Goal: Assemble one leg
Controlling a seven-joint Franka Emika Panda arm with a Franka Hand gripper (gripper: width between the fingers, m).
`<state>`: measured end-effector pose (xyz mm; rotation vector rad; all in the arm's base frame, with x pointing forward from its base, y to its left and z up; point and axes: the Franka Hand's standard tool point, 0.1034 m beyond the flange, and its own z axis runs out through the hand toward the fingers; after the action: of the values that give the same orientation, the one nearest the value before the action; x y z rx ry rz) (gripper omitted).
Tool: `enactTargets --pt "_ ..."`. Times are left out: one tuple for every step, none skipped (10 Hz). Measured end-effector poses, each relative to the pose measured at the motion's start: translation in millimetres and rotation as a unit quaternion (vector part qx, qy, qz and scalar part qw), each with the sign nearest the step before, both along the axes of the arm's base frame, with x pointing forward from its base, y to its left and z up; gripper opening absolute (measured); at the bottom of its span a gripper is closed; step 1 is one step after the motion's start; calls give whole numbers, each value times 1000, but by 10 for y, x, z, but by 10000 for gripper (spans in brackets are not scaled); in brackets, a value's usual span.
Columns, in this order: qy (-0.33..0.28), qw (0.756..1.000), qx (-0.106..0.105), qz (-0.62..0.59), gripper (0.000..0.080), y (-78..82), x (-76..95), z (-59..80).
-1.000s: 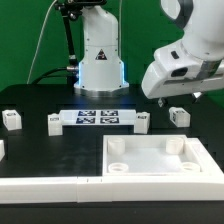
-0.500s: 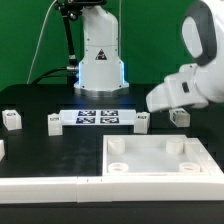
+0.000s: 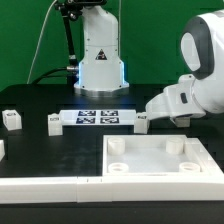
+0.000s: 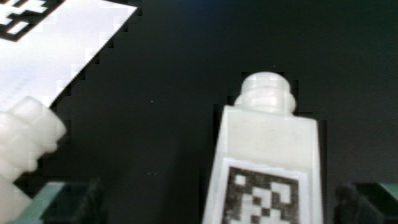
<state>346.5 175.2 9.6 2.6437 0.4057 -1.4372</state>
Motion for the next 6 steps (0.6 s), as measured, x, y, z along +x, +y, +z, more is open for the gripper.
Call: enactTargets --pt "1 1000 0 0 649 0 -5 -6" --pt "1 1000 0 0 634 0 -6 -7" --pt "1 1000 0 0 634 0 -6 -7" --pt "1 1000 0 0 451 0 -6 -7" --pt "1 1000 0 0 281 0 -6 -6" --pt "1 1000 0 0 281 0 -7 -6"
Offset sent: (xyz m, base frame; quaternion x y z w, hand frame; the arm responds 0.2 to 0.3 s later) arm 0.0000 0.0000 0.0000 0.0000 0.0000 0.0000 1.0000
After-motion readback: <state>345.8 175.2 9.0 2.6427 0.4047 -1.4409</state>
